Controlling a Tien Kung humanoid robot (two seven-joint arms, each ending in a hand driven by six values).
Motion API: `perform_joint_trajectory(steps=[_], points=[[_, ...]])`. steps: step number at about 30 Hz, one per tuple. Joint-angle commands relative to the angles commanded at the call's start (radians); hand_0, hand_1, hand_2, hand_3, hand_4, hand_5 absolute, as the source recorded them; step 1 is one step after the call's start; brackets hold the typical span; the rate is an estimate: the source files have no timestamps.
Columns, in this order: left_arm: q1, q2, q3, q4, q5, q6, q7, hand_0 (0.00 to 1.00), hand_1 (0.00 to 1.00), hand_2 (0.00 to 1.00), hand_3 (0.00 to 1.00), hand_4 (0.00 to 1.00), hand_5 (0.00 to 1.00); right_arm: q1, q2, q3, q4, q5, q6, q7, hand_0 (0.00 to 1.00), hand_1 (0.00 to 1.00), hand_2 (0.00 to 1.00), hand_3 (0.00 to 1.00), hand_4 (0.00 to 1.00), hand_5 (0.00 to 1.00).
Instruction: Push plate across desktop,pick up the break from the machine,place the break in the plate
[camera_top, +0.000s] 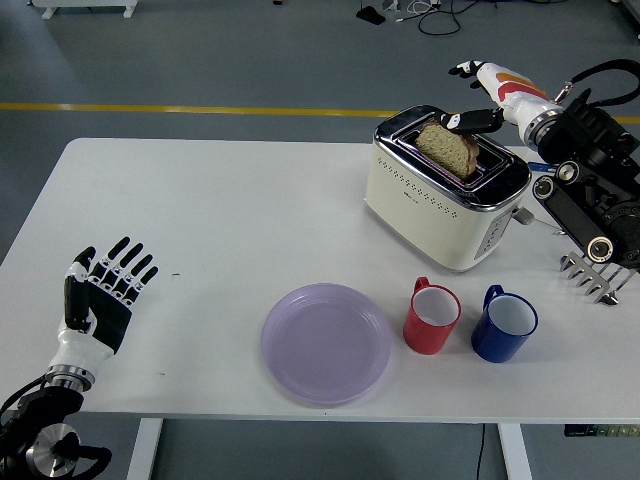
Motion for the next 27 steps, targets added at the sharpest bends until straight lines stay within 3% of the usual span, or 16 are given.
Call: perform_joint_trajectory(steps=[5, 9, 10, 15, 16, 21, 22, 27], points=[[-0.007, 0.002, 0.000, 0.001, 0.000, 0.002, -0.002, 0.794, 0.792, 0.802, 0.765, 0.538, 0.998, 0.052, 0.042, -0.071, -0.123, 0.021, 0.036, -0.014, 0.850, 0.801, 0.815, 0.849, 0.803, 0.499], [-0.009, 0.004, -0.001, 0.001, 0.000, 0.005, -0.008, 0.794, 0.792, 0.802, 0.765, 0.538, 0.998, 0.066, 0.060, -0.101, -0.165, 0.065, 0.059, -0.013, 0.850, 0.801, 0.815, 0.849, 0.803, 0.499], [-0.009, 0.005, -0.002, 0.001, -0.001, 0.006, -0.008, 0.794, 0.791, 0.799, 0.762, 0.533, 0.998, 0.069, 0.064, -0.108, -0.172, 0.074, 0.062, -0.013, 0.824, 0.757, 0.753, 0.808, 0.803, 0.526], [-0.007, 0.007, -0.001, 0.007, -0.003, 0.007, -0.009, 0.794, 0.791, 0.799, 0.762, 0.533, 0.998, 0.090, 0.091, -0.167, -0.218, 0.130, 0.071, -0.012, 0.824, 0.757, 0.753, 0.808, 0.803, 0.526], [-0.008, 0.007, 0.001, 0.008, -0.004, 0.007, -0.009, 0.793, 0.789, 0.797, 0.760, 0.533, 0.998, 0.096, 0.100, -0.186, -0.232, 0.142, 0.065, -0.014, 0.731, 0.687, 0.675, 0.752, 0.799, 0.528], [-0.014, 0.007, 0.006, 0.011, -0.004, 0.007, -0.009, 0.793, 0.789, 0.797, 0.760, 0.533, 0.998, 0.111, 0.131, -0.264, -0.277, 0.189, 0.026, -0.019, 0.731, 0.687, 0.675, 0.752, 0.799, 0.528], [-0.015, 0.007, 0.007, 0.011, -0.004, 0.007, -0.009, 0.793, 0.790, 0.798, 0.758, 0.532, 0.998, 0.113, 0.135, -0.278, -0.286, 0.203, 0.019, -0.015, 0.628, 0.583, 0.560, 0.651, 0.714, 0.439], [-0.014, 0.004, 0.009, 0.011, -0.006, 0.008, -0.010, 0.793, 0.790, 0.798, 0.758, 0.532, 0.998, 0.112, 0.155, -0.350, -0.324, 0.249, -0.050, 0.005, 0.628, 0.583, 0.560, 0.651, 0.714, 0.439]])
